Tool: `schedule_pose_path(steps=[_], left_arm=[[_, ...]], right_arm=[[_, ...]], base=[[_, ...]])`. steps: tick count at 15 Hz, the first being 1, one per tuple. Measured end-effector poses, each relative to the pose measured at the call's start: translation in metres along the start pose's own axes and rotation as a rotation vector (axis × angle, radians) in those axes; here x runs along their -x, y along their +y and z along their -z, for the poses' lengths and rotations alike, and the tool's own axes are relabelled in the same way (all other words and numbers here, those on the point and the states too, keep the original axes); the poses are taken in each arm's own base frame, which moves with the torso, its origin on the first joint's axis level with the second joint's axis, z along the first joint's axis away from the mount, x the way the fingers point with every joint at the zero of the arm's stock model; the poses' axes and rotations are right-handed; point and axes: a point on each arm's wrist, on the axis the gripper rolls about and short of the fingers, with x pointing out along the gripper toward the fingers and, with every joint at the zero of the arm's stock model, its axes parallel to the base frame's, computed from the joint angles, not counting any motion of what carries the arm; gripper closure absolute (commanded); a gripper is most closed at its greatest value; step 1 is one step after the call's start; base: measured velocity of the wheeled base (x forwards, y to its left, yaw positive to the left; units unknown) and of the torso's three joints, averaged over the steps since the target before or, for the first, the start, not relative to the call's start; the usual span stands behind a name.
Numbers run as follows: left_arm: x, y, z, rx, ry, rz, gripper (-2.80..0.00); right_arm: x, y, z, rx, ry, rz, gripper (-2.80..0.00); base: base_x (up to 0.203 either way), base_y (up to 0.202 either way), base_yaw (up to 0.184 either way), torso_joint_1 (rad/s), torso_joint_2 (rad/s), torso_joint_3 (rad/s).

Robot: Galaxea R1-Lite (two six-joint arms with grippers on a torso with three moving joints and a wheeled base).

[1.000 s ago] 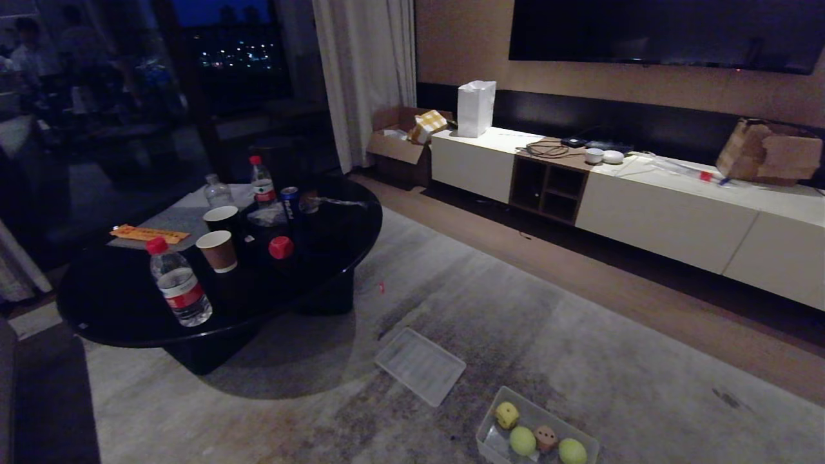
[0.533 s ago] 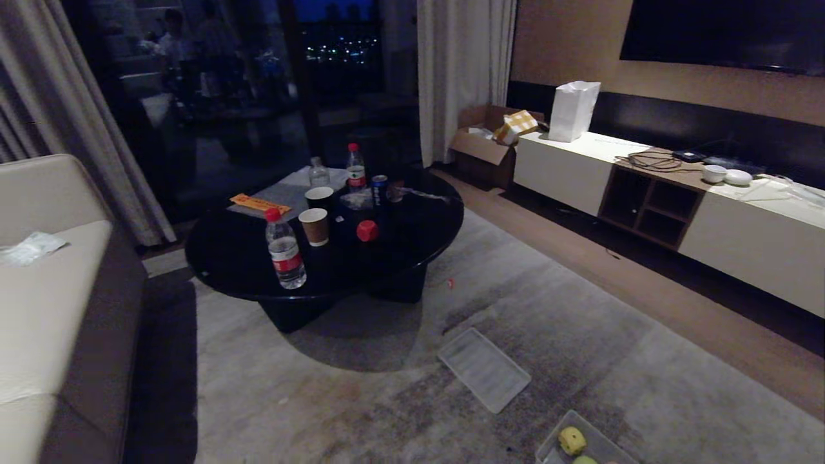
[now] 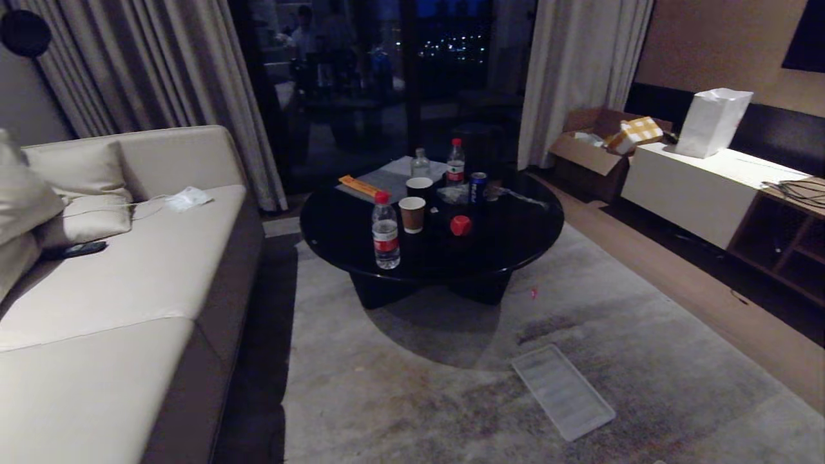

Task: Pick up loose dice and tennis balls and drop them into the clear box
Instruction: Pick up toys out of the box

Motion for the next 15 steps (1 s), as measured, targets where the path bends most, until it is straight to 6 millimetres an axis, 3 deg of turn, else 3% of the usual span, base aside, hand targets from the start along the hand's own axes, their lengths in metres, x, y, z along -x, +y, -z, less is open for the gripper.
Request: schedule_pose_path(steps=[3,7,15], left_arm=[[0.0,0.0,0.0,0.001,0.0,0.0,0.0],[0.0,0.0,0.0,0.001,0.0,0.0,0.0],[0.0,0.0,0.0,0.003,0.0,0.0,0.0]], right_arm=[[-0.0001,0.0,0.0002,0.001,0.001,0.0,0.0],[-0.0001,0.0,0.0002,0.001,0.001,-0.001,0.0],[0.0,0.0,0.0001,0.0,0.0,0.0,0.0]], base=[[-0.001,-0.003,0.118,0.003,0.01,0.005],[0.0,0.0,0.0,0.0,0.0,0.0],[0.171,0.0,-0.001,0.003,0.0,0.004]])
